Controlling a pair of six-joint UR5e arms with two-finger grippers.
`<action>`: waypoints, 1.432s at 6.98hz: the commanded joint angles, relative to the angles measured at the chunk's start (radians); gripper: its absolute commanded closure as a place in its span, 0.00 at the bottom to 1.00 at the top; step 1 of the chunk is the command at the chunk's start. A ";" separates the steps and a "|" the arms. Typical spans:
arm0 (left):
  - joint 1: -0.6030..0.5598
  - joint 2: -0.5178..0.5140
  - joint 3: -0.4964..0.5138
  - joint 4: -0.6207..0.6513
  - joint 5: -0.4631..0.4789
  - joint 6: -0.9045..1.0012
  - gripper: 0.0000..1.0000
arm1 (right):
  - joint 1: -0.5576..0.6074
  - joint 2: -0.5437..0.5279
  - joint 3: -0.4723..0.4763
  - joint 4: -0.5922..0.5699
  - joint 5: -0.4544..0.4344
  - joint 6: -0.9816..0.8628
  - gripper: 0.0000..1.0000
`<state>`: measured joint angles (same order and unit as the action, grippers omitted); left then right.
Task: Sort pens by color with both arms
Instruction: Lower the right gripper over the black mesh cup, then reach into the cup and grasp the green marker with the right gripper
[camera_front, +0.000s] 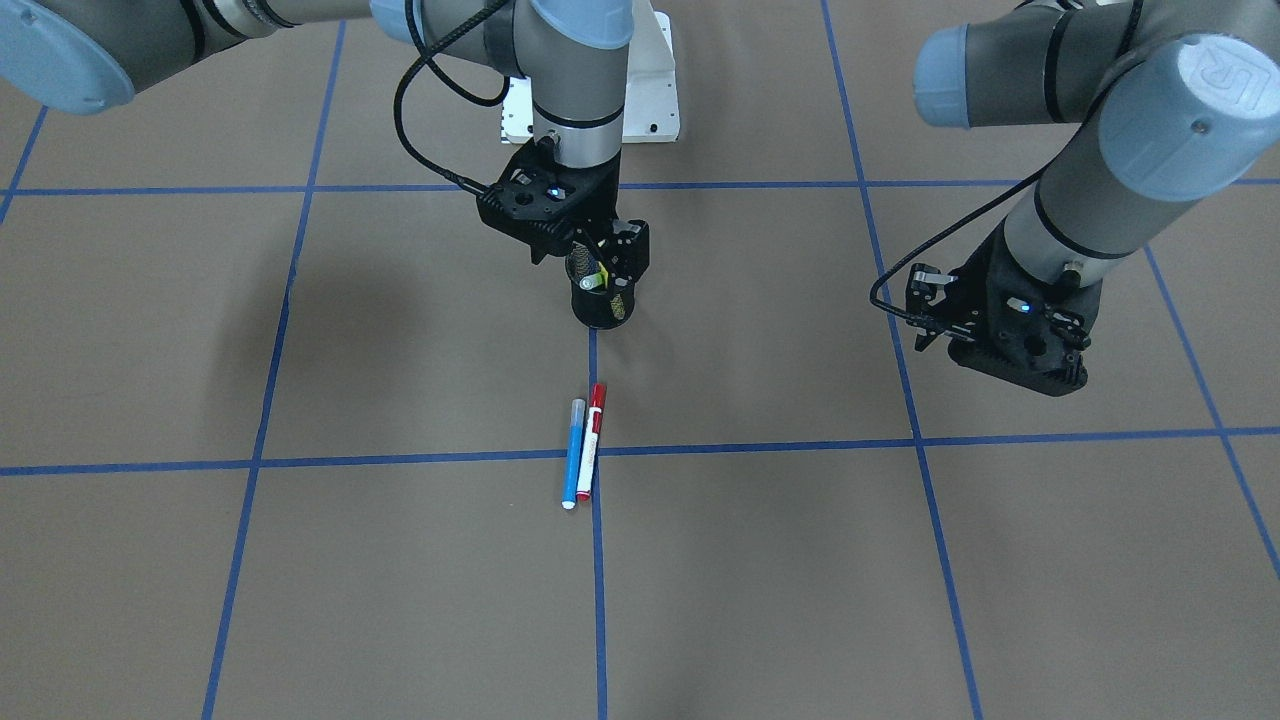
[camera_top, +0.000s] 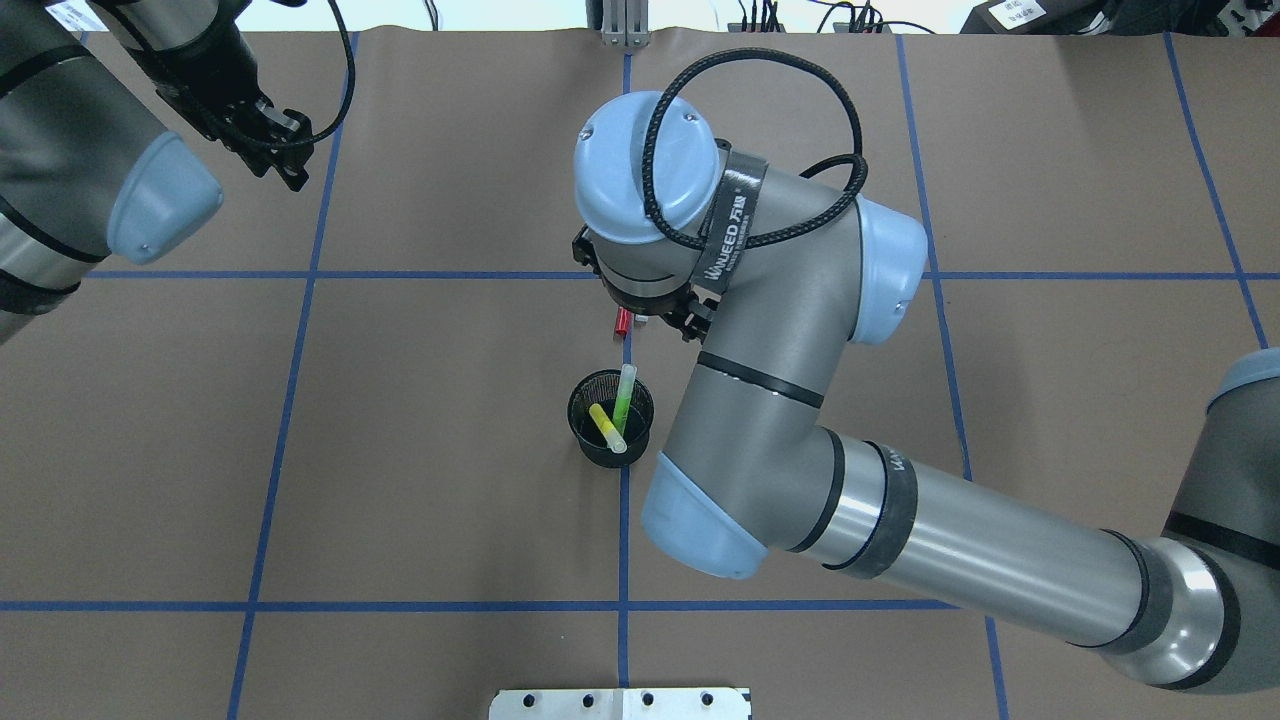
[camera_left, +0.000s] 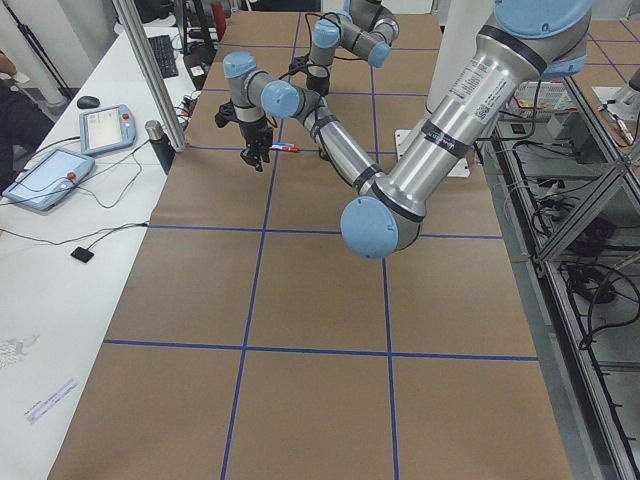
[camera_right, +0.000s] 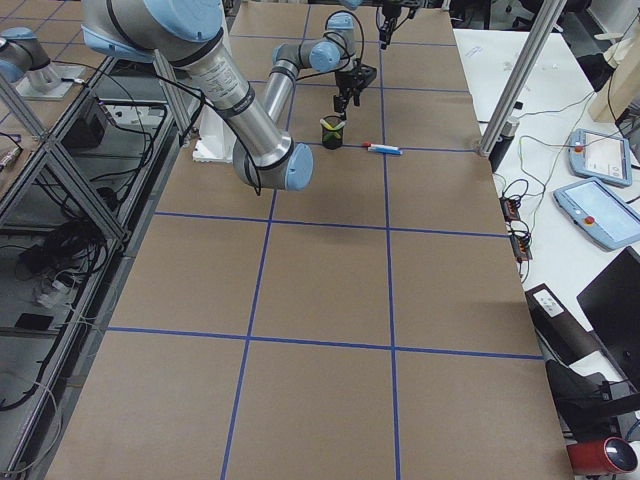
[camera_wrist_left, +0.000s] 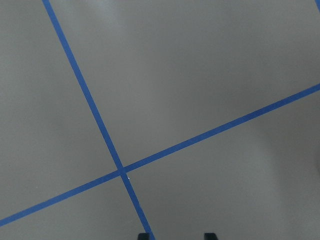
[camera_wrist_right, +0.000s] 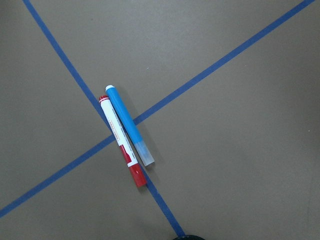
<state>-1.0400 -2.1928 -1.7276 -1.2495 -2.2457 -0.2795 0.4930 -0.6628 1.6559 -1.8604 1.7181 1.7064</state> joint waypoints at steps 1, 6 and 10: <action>0.000 0.001 -0.004 0.001 0.000 -0.001 0.52 | -0.034 -0.008 -0.007 0.000 -0.038 -0.065 0.03; 0.000 0.007 -0.004 0.001 0.000 -0.001 0.52 | -0.068 -0.018 -0.013 0.012 -0.040 -0.083 0.31; 0.000 0.007 -0.004 0.002 0.000 -0.001 0.51 | -0.068 -0.021 -0.022 0.014 -0.048 -0.138 0.38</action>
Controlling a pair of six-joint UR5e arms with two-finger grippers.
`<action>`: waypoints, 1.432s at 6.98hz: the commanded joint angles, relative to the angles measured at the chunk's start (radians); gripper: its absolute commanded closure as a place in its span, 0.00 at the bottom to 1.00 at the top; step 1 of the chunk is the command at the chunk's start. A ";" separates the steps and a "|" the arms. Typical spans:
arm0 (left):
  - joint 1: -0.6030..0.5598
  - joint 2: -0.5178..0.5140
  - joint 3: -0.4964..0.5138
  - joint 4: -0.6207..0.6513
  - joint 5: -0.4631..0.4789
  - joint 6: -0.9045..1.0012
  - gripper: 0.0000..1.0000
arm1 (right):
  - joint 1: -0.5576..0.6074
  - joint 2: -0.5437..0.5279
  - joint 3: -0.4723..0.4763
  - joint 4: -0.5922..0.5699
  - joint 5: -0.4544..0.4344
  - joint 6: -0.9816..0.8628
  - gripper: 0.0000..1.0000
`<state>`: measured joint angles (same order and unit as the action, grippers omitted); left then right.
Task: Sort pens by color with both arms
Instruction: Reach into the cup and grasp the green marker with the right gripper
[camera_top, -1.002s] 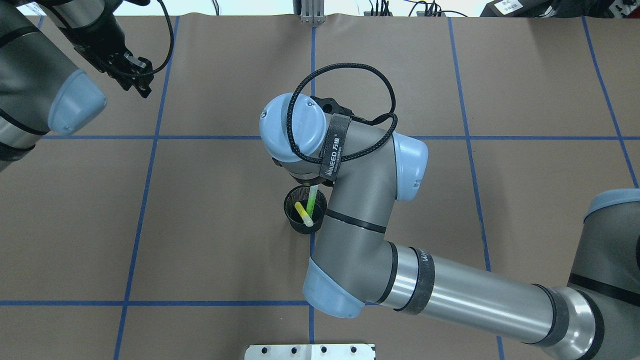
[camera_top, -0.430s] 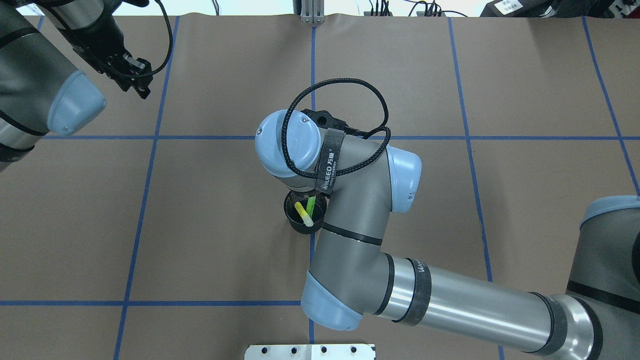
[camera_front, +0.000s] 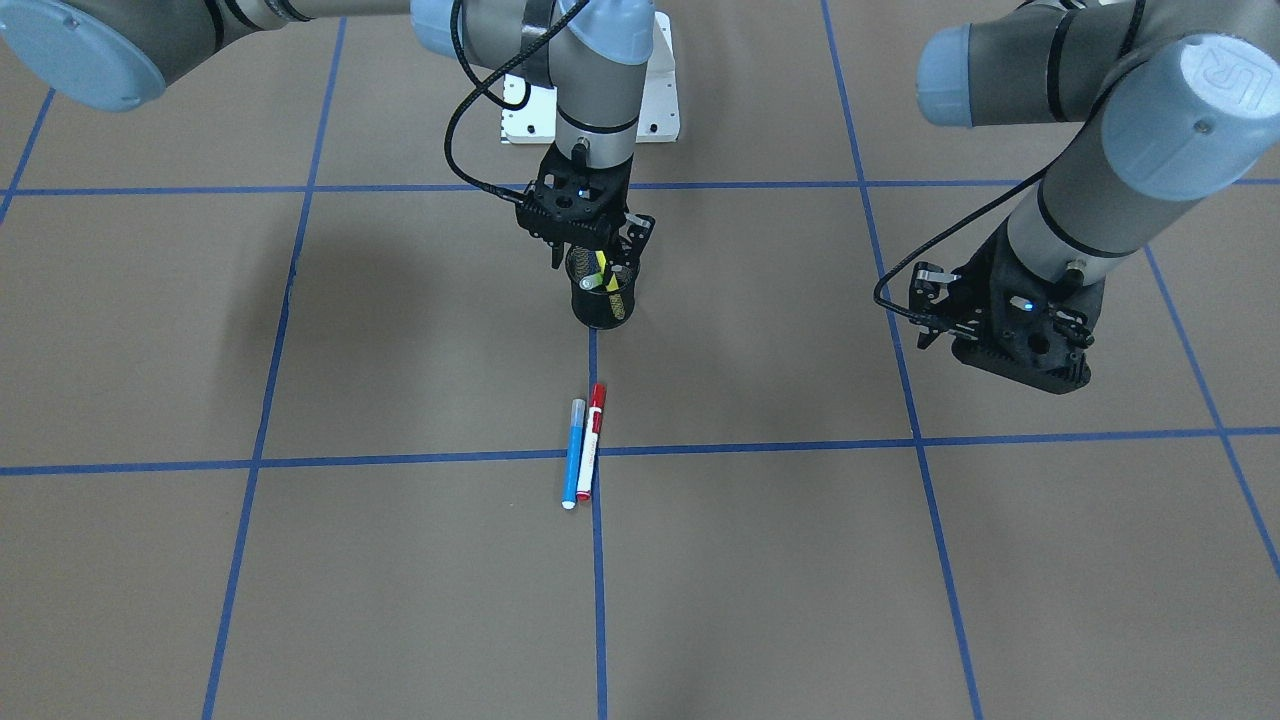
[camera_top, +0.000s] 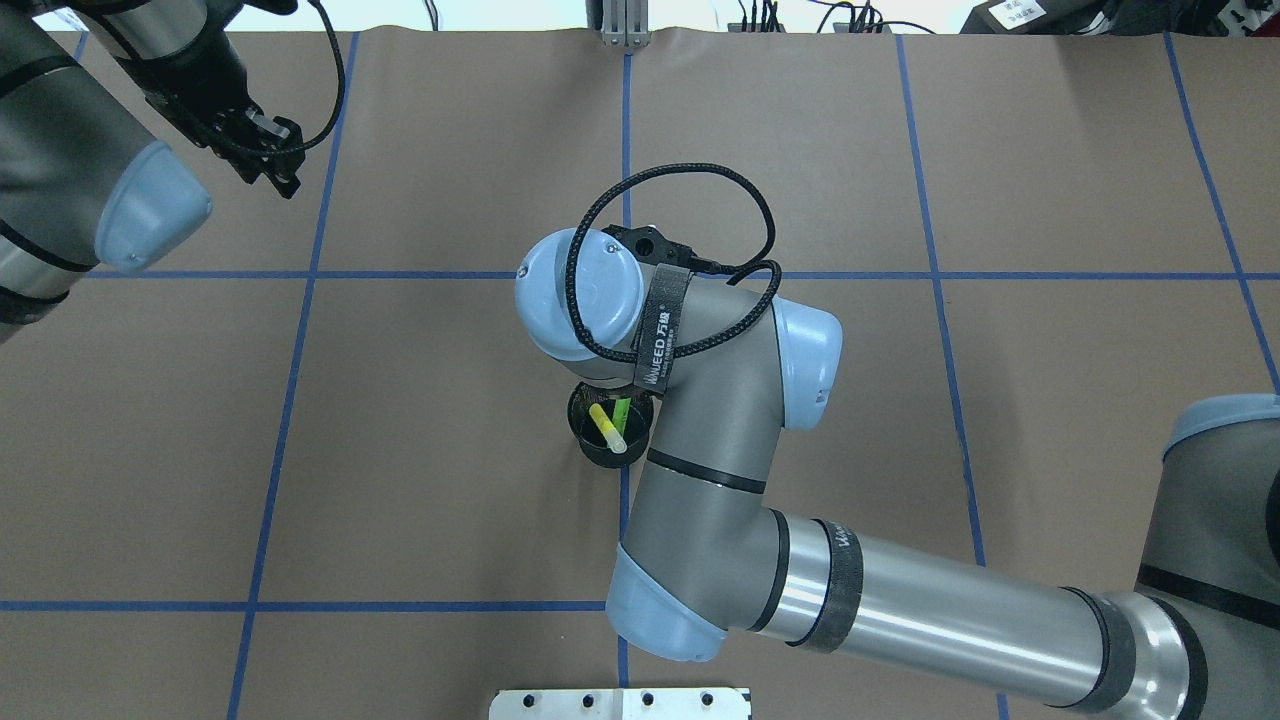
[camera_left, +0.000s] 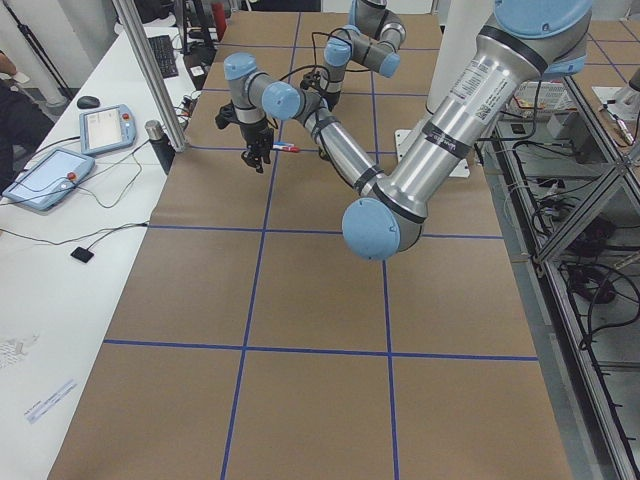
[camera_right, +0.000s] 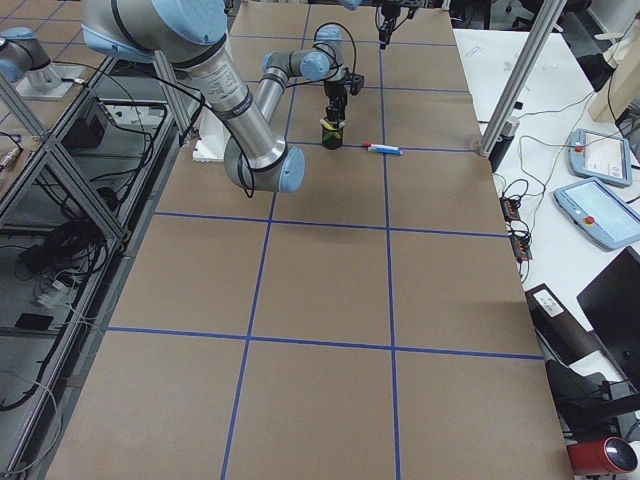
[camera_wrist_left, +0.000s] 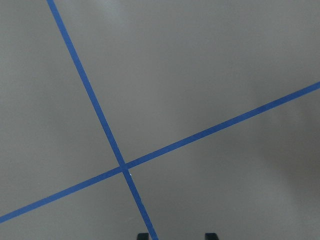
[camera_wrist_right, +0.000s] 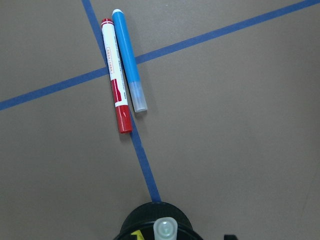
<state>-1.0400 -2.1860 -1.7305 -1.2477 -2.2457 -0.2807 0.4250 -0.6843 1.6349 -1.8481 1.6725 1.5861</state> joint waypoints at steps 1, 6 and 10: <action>0.000 0.000 0.000 -0.001 0.000 0.000 0.51 | -0.002 0.000 -0.001 0.001 -0.002 -0.018 0.41; -0.006 0.000 0.002 0.001 0.000 0.000 0.27 | -0.006 0.005 -0.040 0.053 -0.002 -0.032 0.45; -0.006 0.000 -0.004 -0.001 -0.002 0.000 0.02 | 0.003 0.003 -0.033 0.052 -0.004 -0.051 0.46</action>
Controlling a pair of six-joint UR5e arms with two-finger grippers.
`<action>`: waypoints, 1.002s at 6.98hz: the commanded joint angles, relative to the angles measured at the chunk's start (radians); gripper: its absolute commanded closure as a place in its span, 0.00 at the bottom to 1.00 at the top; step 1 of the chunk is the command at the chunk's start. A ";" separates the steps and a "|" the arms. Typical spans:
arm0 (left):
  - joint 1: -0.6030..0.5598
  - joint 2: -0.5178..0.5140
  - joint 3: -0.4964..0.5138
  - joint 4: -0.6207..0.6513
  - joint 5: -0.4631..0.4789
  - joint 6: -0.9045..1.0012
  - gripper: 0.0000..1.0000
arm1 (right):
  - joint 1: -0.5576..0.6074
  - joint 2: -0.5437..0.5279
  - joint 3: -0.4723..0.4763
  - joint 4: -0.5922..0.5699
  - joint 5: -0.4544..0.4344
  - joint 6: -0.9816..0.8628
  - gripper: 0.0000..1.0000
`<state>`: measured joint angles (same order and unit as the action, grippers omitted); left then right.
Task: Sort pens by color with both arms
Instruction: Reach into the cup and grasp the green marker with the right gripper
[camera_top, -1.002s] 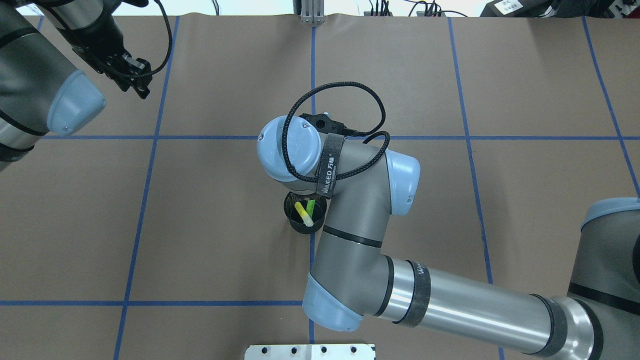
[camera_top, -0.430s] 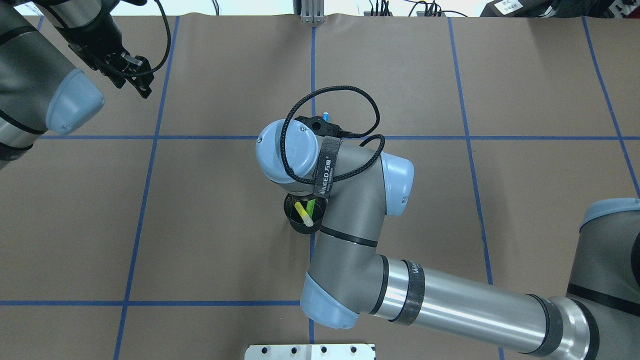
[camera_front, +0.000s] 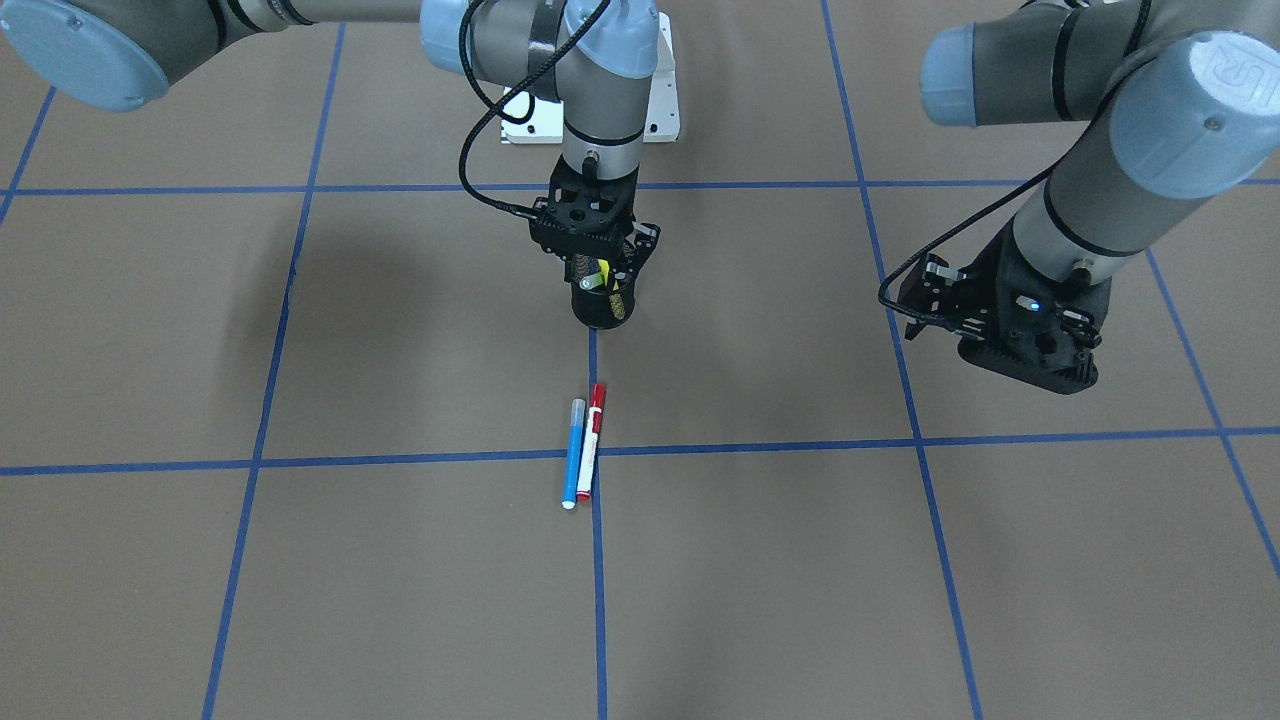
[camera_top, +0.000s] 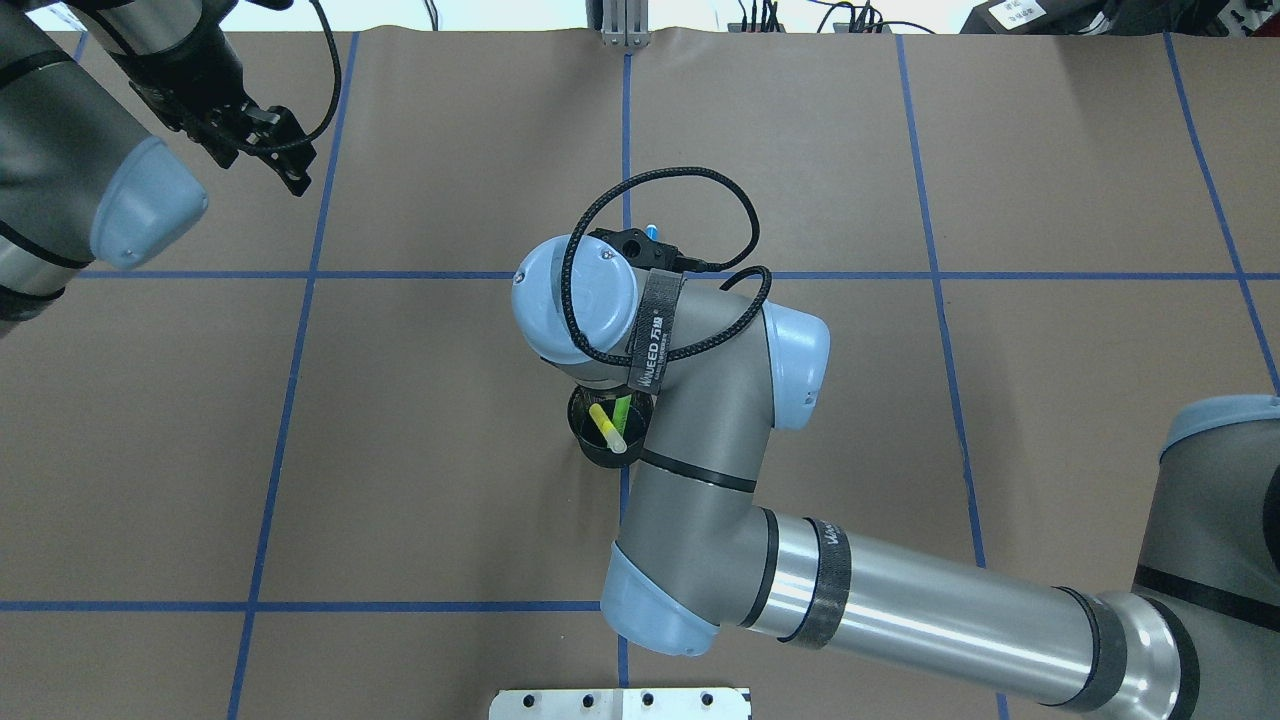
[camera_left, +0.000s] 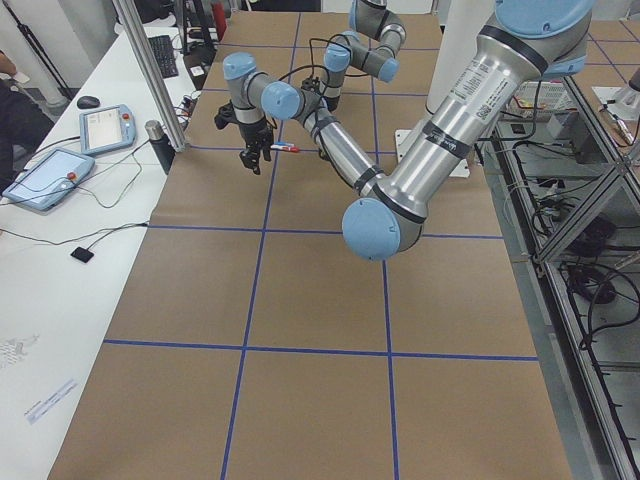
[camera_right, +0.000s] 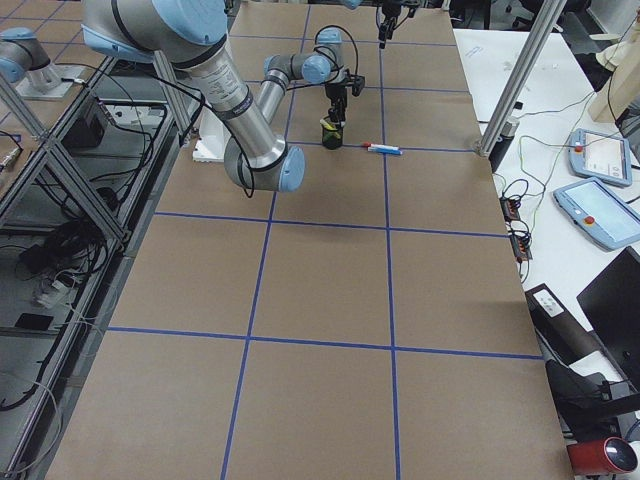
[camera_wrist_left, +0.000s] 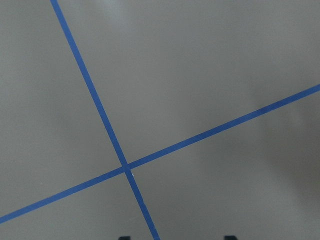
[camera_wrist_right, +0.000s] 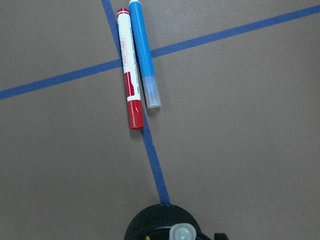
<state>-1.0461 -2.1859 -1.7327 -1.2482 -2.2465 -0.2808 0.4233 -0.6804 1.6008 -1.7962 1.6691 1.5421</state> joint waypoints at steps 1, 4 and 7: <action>0.000 0.000 -0.002 0.001 -0.001 0.000 0.01 | 0.008 -0.001 -0.001 0.000 0.000 -0.016 0.50; 0.000 0.000 -0.001 0.001 -0.001 0.000 0.01 | 0.008 -0.004 -0.002 0.001 -0.002 -0.016 0.60; 0.001 0.000 0.001 0.001 -0.001 0.000 0.01 | 0.006 -0.002 -0.004 0.001 -0.002 -0.011 0.60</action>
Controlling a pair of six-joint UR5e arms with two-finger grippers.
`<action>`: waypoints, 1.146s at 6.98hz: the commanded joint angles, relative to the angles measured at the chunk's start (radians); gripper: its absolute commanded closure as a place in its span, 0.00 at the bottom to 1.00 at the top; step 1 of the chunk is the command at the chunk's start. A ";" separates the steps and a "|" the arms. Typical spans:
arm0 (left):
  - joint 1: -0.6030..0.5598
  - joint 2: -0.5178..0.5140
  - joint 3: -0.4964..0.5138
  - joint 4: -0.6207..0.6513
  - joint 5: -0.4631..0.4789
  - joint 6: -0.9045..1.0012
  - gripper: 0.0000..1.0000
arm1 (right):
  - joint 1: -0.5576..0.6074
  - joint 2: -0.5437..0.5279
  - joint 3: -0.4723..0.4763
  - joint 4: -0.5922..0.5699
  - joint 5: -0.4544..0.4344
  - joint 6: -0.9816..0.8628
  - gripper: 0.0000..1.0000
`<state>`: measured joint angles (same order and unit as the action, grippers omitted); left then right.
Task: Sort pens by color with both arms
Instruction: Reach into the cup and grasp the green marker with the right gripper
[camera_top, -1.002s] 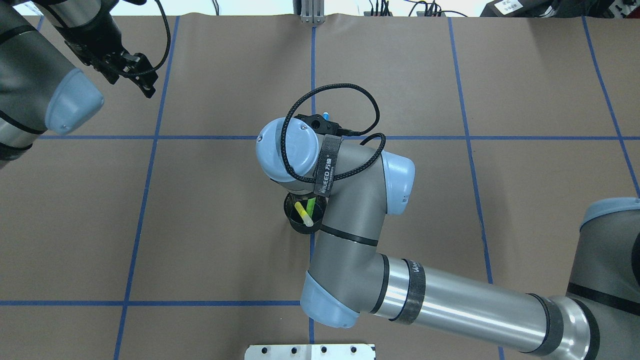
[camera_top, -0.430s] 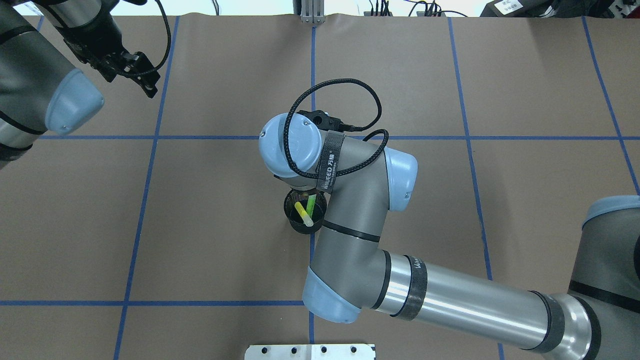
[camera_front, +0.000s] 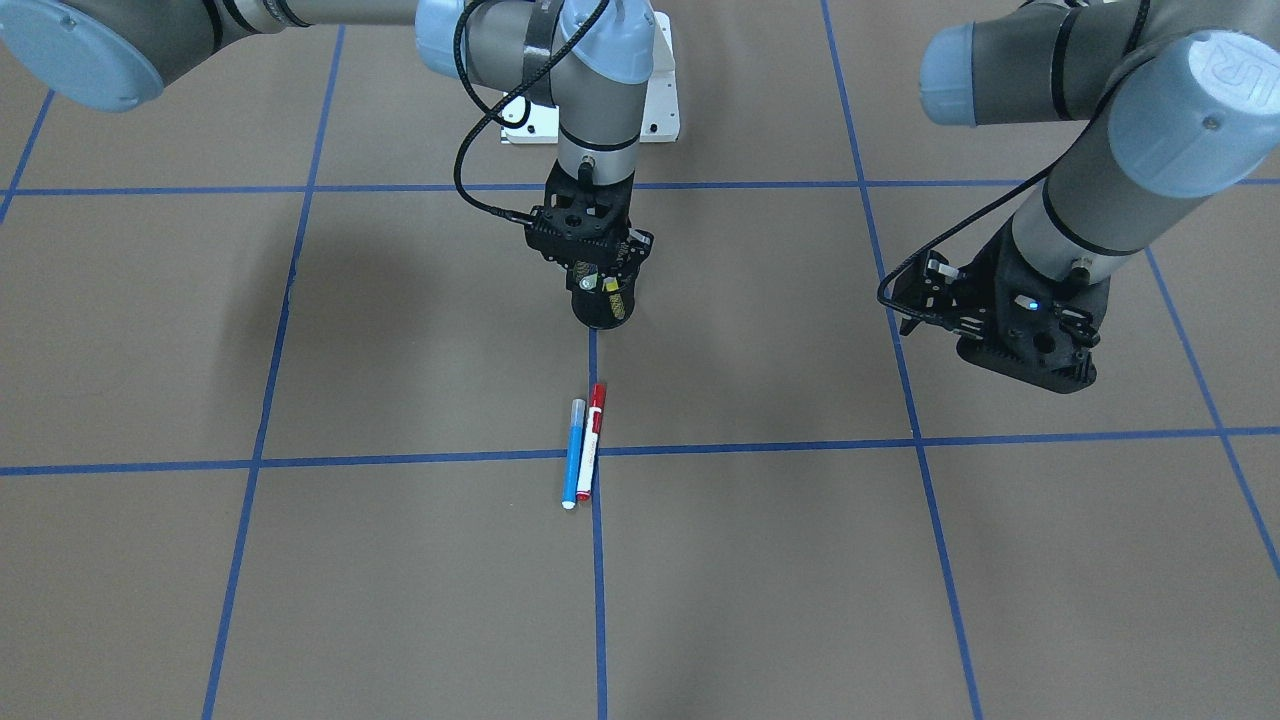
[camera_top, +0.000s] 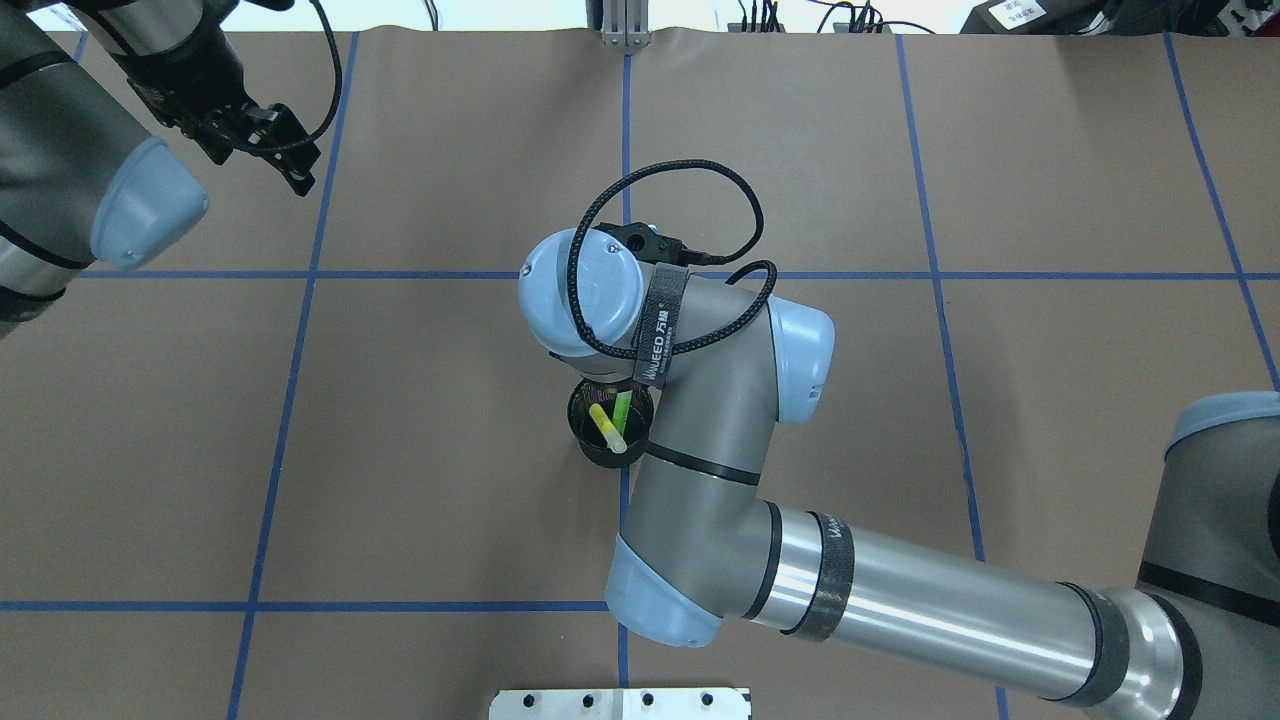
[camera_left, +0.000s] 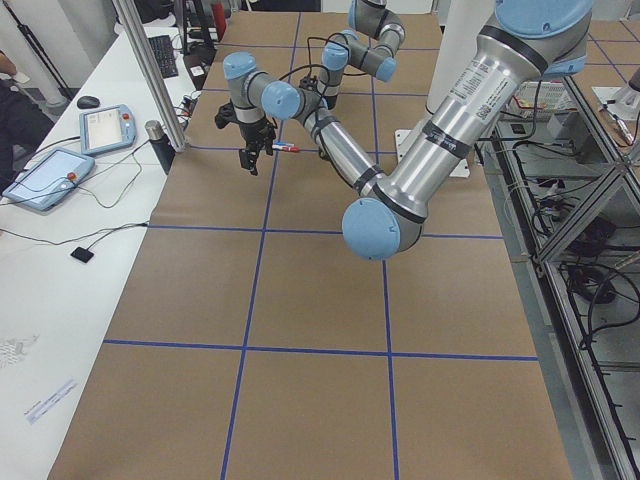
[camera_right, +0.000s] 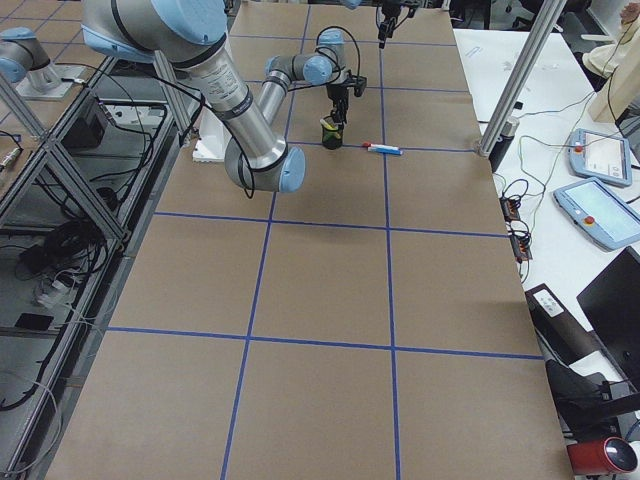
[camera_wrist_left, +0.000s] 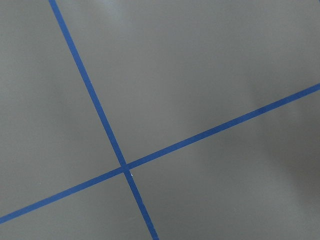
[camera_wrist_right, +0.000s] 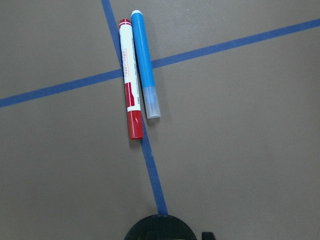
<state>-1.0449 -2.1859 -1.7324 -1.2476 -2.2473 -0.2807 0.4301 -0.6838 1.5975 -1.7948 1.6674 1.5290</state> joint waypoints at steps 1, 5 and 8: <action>0.000 0.000 0.002 0.000 0.000 0.000 0.01 | -0.001 0.003 -0.001 0.000 0.000 0.002 0.66; 0.000 0.000 0.005 -0.001 0.000 0.000 0.01 | -0.001 0.003 0.001 0.000 0.000 -0.001 0.89; 0.000 0.000 0.007 -0.001 0.000 -0.002 0.01 | 0.018 0.009 0.034 -0.002 0.011 -0.006 0.90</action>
<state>-1.0446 -2.1859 -1.7264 -1.2486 -2.2462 -0.2821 0.4347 -0.6766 1.6113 -1.7957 1.6699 1.5252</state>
